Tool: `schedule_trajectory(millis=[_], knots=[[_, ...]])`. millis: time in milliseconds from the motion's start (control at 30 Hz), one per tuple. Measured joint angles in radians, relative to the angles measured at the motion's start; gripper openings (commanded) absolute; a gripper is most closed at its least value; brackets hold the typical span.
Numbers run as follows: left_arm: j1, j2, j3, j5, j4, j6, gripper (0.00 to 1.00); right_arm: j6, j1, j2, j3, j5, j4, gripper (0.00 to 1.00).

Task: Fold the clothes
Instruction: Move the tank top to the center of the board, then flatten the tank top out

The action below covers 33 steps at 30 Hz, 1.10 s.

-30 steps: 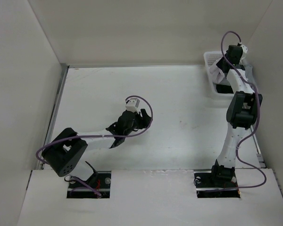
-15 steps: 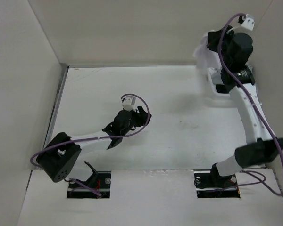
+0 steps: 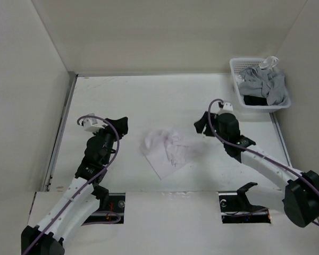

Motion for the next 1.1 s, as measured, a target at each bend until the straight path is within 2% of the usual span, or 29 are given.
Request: schedule_trajectory(millis=[33,67,200,233,267,333,467,567,667,800,1000,1067,1100], knots=[[0.028,-0.012,-0.002,0.0,-0.026,-0.002,0.57,0.016,-0.006,0.006,-0.059,-0.002,-0.038,0.69],[0.045,-0.008,-0.002,0.004,-0.045,-0.003,0.57,0.029,-0.013,-0.003,-0.107,0.0,-0.072,0.65],[0.034,0.105,-0.002,0.05,-0.098,-0.004,0.52,0.075,-0.015,-0.103,-0.154,0.0,-0.134,0.25],[0.016,0.145,-0.002,0.059,-0.108,0.0,0.49,0.087,-0.005,-0.123,-0.153,0.002,-0.135,0.17],[-0.006,0.184,-0.002,0.068,-0.121,0.005,0.46,0.1,0.015,-0.138,-0.152,0.005,-0.139,0.15],[-0.06,0.241,-0.003,0.08,-0.146,0.018,0.4,0.13,0.084,-0.144,-0.152,0.016,-0.161,0.19],[-0.206,0.314,-0.003,0.08,-0.155,0.055,0.41,0.183,0.286,-0.092,-0.152,0.027,-0.229,0.49],[-0.296,0.383,-0.002,0.056,-0.141,0.074,0.47,0.202,0.397,-0.014,-0.152,0.021,-0.247,0.54],[-0.326,0.47,-0.001,0.024,-0.124,0.082,0.48,0.208,0.425,0.085,-0.143,0.014,-0.237,0.54],[-0.322,0.556,-0.001,-0.008,-0.101,0.089,0.46,0.207,0.441,0.204,-0.112,0.01,-0.204,0.45],[-0.302,0.638,0.039,-0.026,-0.045,0.108,0.4,0.206,0.452,0.263,-0.053,0.024,-0.157,0.44],[-0.303,0.661,0.058,-0.03,-0.025,0.113,0.37,0.201,0.452,0.275,-0.039,0.033,-0.149,0.3],[-0.304,0.668,0.065,-0.031,-0.018,0.114,0.36,0.198,0.452,0.284,-0.032,0.036,-0.146,0.27]])
